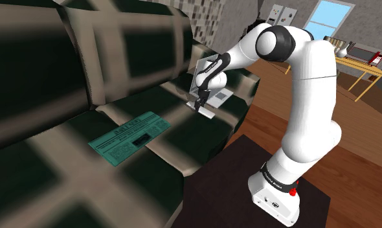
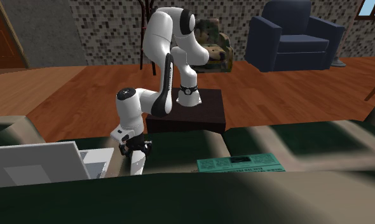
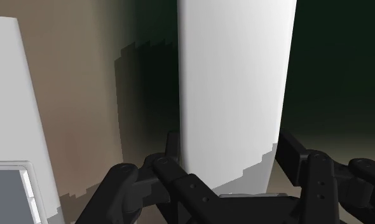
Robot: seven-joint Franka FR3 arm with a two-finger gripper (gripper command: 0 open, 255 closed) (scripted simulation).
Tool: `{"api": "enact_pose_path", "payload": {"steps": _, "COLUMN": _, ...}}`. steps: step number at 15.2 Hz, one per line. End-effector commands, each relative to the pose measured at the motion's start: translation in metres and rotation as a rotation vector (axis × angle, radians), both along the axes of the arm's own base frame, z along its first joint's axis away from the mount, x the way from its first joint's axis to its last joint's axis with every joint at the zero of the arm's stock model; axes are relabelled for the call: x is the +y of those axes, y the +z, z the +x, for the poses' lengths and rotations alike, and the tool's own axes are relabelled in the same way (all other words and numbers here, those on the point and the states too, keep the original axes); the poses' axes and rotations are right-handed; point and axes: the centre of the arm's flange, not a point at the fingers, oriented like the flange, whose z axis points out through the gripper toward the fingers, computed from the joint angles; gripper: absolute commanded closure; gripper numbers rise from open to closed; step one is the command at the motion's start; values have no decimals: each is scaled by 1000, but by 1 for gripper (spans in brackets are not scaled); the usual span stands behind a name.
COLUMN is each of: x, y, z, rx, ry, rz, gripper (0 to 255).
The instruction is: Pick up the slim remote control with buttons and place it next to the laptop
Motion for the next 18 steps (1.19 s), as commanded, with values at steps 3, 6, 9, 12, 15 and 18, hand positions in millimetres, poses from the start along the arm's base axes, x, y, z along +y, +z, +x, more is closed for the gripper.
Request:
{"api": "enact_pose_path", "payload": {"steps": 3, "x": 0, "y": 0, "z": 0, "rx": -1, "ry": 0, "rz": 0, "gripper": 255}}
{"api": "enact_pose_path", "payload": {"steps": 6, "x": 0, "y": 0, "z": 0, "rx": -1, "ry": 0, "rz": 0, "gripper": 0}}
{"api": "enact_pose_path", "payload": {"steps": 9, "x": 0, "y": 0, "z": 0, "rx": -1, "ry": 0, "rz": 0, "gripper": 0}}
{"api": "enact_pose_path", "payload": {"steps": 12, "x": 0, "y": 26, "z": 1, "rx": -1, "ry": 0, "rz": 0, "gripper": 0}}
{"api": "enact_pose_path", "payload": {"steps": 15, "x": 1, "y": 50, "z": 1, "rx": -1, "ry": 0, "rz": 0, "gripper": 0}}
{"api": "enact_pose_path", "payload": {"steps": 18, "x": 1, "y": 50, "z": 1, "rx": -1, "ry": 0, "rz": 0, "gripper": 0}}
